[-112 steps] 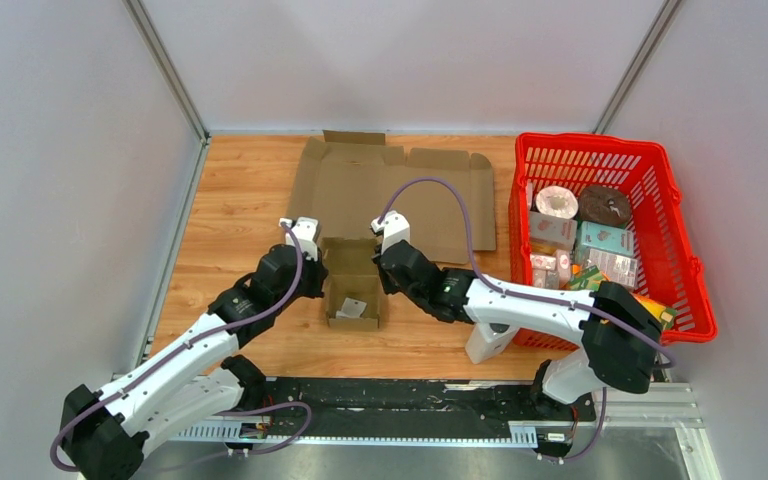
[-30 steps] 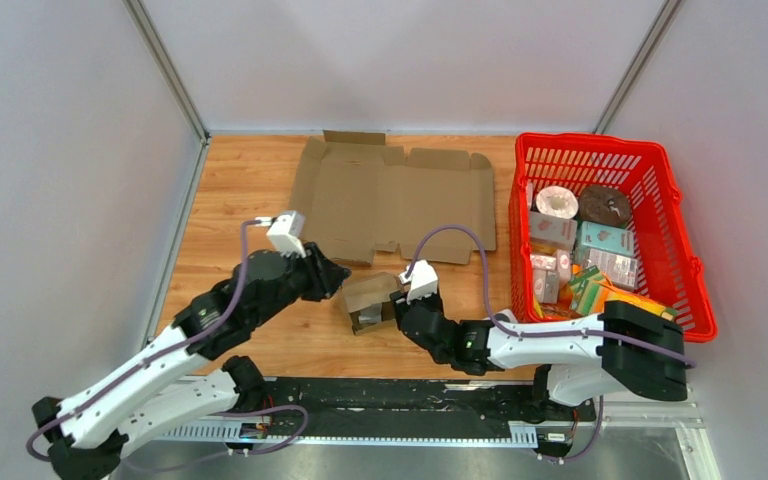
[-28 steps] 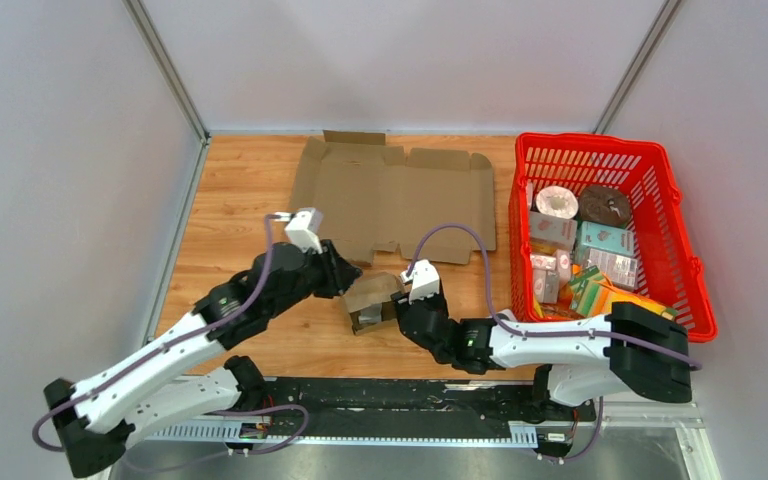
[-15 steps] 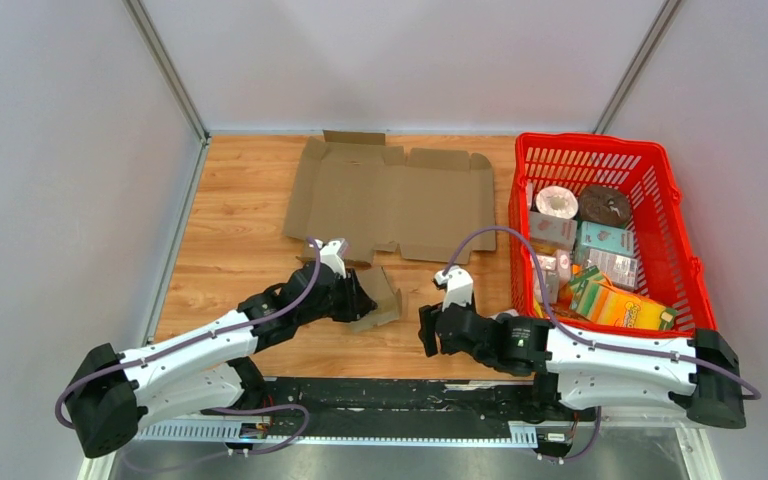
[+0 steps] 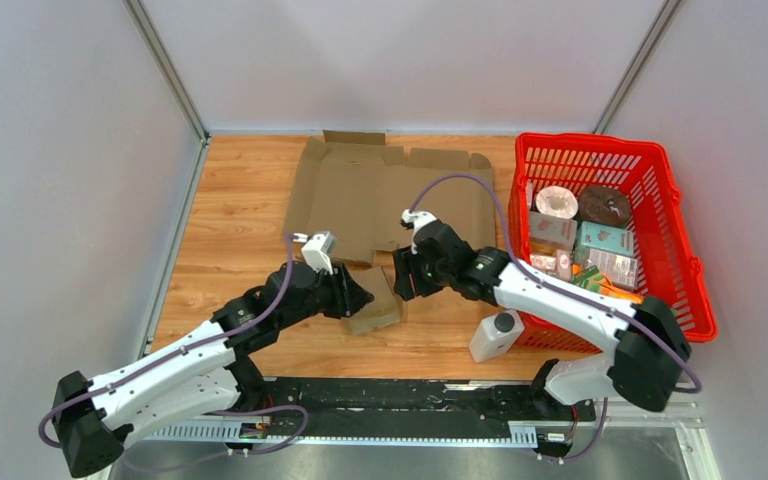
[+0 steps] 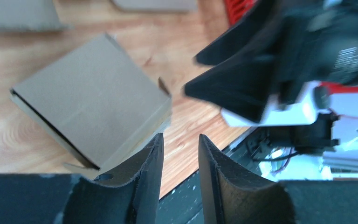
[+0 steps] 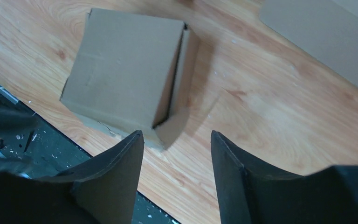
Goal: Fold the paper box
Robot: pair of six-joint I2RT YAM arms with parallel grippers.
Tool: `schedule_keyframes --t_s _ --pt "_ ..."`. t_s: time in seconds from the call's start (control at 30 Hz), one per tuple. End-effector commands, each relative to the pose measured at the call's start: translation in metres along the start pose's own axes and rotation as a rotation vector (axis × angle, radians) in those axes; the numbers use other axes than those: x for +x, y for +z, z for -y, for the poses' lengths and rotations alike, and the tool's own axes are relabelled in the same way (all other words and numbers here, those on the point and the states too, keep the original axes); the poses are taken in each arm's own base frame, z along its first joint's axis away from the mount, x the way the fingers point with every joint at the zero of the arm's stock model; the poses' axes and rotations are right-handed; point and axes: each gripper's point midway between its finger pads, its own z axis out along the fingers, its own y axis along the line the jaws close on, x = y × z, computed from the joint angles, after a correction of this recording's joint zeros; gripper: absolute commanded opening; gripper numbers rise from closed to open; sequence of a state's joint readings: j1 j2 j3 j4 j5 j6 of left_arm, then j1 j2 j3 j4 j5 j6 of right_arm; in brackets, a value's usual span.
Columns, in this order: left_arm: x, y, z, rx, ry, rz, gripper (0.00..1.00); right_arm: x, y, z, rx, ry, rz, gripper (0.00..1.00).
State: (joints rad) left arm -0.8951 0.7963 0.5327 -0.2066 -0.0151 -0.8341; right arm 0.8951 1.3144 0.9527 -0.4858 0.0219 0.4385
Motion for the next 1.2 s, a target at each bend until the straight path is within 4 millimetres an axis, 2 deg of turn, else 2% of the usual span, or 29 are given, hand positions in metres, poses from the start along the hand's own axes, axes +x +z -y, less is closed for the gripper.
schedule_keyframes --t_s 0.0,0.07,0.13,0.17,0.2,0.27,0.3,0.37,0.47,0.57,0.6,0.63,0.7,0.73,0.83,0.87,0.93,0.97,1.03,1.07,1.17 --pt "-0.037 -0.014 0.002 -0.058 0.05 0.105 0.4 -0.018 0.02 -0.023 -0.077 -0.093 -0.022 0.57" --pt "-0.032 -0.003 -0.004 -0.072 0.043 0.071 0.35 -0.012 0.029 -0.023 -0.082 -0.081 -0.041 0.55" --pt "-0.018 0.01 -0.01 -0.085 0.042 0.015 0.29 0.003 0.036 -0.021 -0.091 -0.076 -0.078 0.54" --pt "-0.014 0.014 -0.011 -0.08 0.038 -0.002 0.28 0.006 0.038 -0.018 -0.085 -0.07 -0.077 0.53" --pt "0.001 0.02 -0.02 -0.092 0.02 -0.042 0.27 0.017 0.041 -0.01 -0.058 -0.063 -0.09 0.53" --pt "0.008 0.028 -0.022 -0.071 -0.004 -0.039 0.26 0.022 0.042 -0.004 -0.043 -0.06 -0.09 0.53" --pt "0.022 0.032 -0.034 -0.096 -0.026 -0.065 0.26 0.029 0.045 -0.001 -0.037 -0.061 -0.105 0.54" --pt "0.029 0.034 -0.041 -0.109 -0.032 -0.075 0.26 0.035 0.049 0.0 -0.04 -0.06 -0.12 0.53" --pt "0.034 0.031 -0.048 -0.133 -0.014 -0.095 0.26 0.043 0.051 0.001 -0.047 -0.066 -0.15 0.53" --pt "0.026 0.02 -0.05 -0.164 0.024 -0.083 0.26 0.034 0.043 -0.001 -0.064 -0.078 -0.135 0.55" --pt "0.012 0.014 -0.044 -0.164 0.036 -0.04 0.27 0.029 0.038 -0.005 -0.094 -0.075 -0.126 0.56" --pt "0.013 0.007 -0.049 -0.193 0.049 -0.054 0.3 0.022 0.036 -0.005 -0.108 -0.074 -0.114 0.58" --pt "-0.005 -0.008 -0.043 -0.194 0.06 0.013 0.38 0.014 0.032 -0.017 -0.193 -0.074 -0.109 0.63" --pt "-0.005 -0.014 -0.048 -0.215 0.055 0.017 0.51 0.007 0.034 -0.018 -0.211 -0.067 -0.101 0.64" --pt "-0.01 -0.024 -0.056 -0.226 -0.004 0.056 0.65 -0.005 0.045 -0.02 -0.271 -0.05 -0.103 0.61" --pt "-0.005 -0.022 -0.063 -0.235 -0.038 0.054 0.66 -0.007 0.048 -0.019 -0.277 -0.039 -0.104 0.57" --pt "-0.008 -0.021 -0.066 -0.214 -0.092 0.079 0.68 -0.015 0.059 -0.009 -0.265 -0.019 -0.086 0.52" --pt "0.0 -0.018 -0.073 -0.218 -0.124 0.072 0.71 -0.016 0.063 -0.006 -0.262 -0.008 -0.084 0.48" --pt "-0.006 -0.015 -0.071 -0.175 -0.172 0.112 0.76 -0.013 0.071 -0.004 -0.289 0.013 -0.091 0.42" --pt "0.001 -0.011 -0.076 -0.167 -0.205 0.11 0.77 -0.01 0.073 -0.002 -0.29 0.024 -0.093 0.38" --pt "0.001 -0.007 -0.078 -0.137 -0.266 0.14 0.77 -0.002 0.079 0.011 -0.257 0.065 -0.103 0.32"
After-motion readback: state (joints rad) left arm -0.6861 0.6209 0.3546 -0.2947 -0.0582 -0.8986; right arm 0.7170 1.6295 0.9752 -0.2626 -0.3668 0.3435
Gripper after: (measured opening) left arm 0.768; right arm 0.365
